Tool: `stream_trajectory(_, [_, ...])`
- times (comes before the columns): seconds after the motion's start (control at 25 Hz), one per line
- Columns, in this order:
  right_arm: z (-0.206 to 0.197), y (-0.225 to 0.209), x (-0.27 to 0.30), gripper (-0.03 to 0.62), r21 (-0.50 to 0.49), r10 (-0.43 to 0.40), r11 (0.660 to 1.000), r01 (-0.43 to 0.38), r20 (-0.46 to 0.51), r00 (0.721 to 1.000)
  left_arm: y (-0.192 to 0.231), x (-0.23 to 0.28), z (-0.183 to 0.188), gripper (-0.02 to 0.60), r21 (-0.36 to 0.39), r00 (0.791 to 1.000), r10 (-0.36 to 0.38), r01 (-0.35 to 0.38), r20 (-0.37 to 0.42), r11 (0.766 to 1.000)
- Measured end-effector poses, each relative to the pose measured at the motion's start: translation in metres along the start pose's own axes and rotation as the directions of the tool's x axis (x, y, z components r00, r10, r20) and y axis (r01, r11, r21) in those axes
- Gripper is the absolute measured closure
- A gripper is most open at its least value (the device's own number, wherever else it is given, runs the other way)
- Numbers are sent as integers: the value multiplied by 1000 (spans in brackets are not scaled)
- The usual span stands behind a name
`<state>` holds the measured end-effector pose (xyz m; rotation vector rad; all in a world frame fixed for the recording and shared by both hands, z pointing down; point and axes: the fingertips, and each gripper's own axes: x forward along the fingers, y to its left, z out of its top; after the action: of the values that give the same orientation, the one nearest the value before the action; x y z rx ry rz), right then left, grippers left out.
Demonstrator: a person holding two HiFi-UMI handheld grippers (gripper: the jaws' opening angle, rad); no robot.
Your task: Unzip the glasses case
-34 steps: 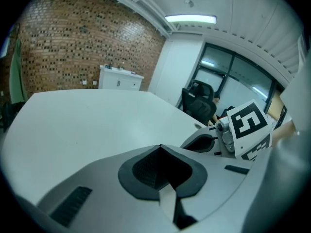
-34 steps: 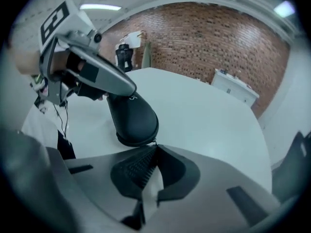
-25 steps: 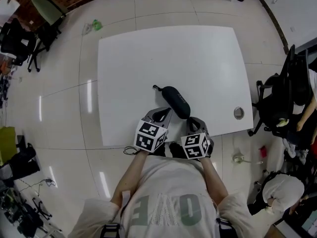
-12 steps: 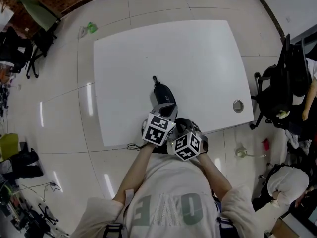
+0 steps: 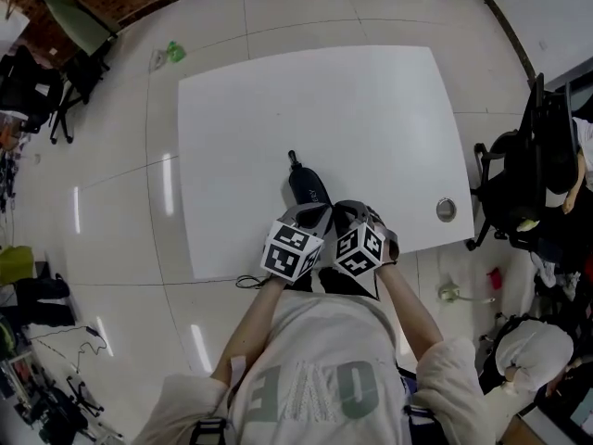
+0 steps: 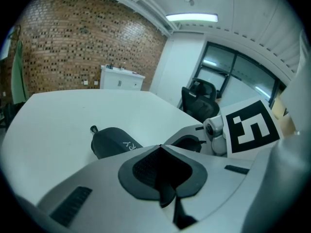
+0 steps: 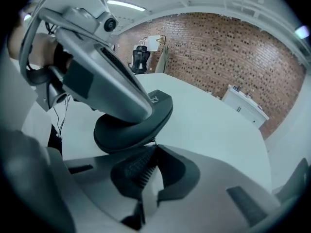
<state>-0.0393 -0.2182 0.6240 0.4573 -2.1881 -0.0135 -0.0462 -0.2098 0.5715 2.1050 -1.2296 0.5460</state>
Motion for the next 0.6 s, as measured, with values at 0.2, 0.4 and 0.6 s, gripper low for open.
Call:
stream_trajectory(0.2, [10, 13, -5, 594, 113, -55, 992, 53, 15, 998, 17, -19, 14, 583, -38, 997, 66, -65, 31, 997])
stream_trajectory(0.4, [26, 64, -4, 594, 80, 68, 994, -72, 57, 996, 25, -19, 11, 583, -11, 996, 85, -85, 6, 996])
stream_trajectory(0.6, [19, 60, -4, 594, 126, 62, 990, -66, 36, 997, 25, -17, 2, 583, -31, 998, 60, -61, -7, 998])
